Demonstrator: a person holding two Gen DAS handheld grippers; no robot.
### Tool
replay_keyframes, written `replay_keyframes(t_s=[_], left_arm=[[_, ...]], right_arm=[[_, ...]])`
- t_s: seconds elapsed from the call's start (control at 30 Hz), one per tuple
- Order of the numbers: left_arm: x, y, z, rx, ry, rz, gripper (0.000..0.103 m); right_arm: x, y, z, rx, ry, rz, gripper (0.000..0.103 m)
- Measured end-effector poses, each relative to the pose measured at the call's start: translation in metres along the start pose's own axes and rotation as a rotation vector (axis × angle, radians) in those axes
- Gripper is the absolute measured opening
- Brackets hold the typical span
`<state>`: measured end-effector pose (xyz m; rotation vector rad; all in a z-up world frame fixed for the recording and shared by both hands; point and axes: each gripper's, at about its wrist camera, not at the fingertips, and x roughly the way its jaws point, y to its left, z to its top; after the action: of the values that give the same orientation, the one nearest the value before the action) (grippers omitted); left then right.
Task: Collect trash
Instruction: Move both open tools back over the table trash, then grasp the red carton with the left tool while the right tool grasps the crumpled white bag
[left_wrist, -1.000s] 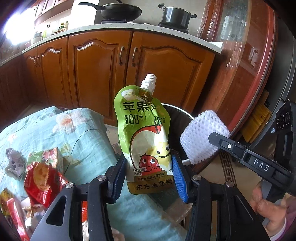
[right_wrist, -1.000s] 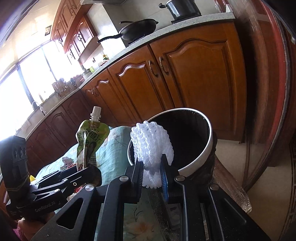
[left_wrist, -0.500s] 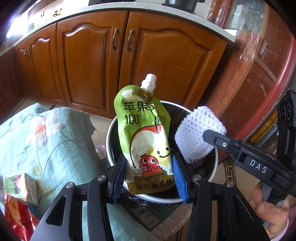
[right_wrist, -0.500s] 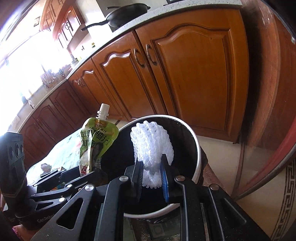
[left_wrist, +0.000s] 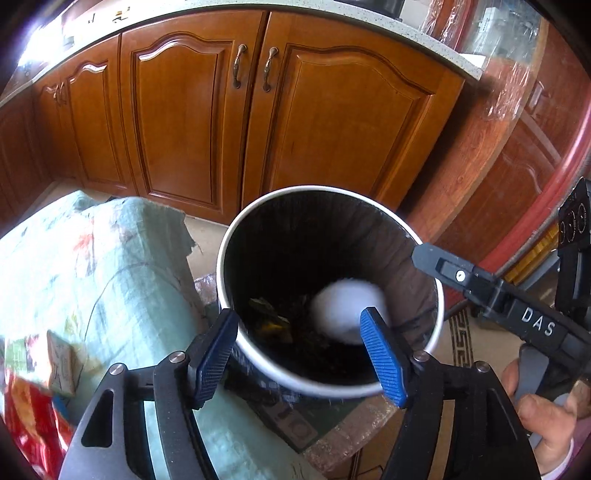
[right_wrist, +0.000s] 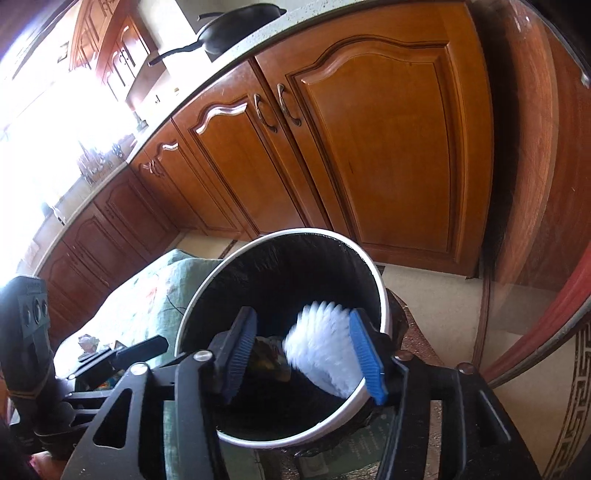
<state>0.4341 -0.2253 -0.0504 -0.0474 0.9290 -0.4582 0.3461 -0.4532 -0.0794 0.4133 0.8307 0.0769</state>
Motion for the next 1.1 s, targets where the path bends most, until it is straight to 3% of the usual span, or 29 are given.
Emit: replay_keyframes(t_s=[0.33,0.67,1.1], left_arm=[[-0.072,0.015,-0.056,-0.023,-0.113,-0.038,0.075],[-0.146,0.046,-0.13,-0.076,-0.19,-0.005,0.075],[-0.218,0.101,-0.185,-0.185,-0.239,0.092,0.075]], right_arm=[[-0.035,0.026,-0.04,0.031,-0.072,0.055,0.085],[-0.06,0.072,-0.09,0.021,-0.078,0.124,0.087],[-0.063,0.136,-0.129,-0.077,-0.016,0.194,0.087]])
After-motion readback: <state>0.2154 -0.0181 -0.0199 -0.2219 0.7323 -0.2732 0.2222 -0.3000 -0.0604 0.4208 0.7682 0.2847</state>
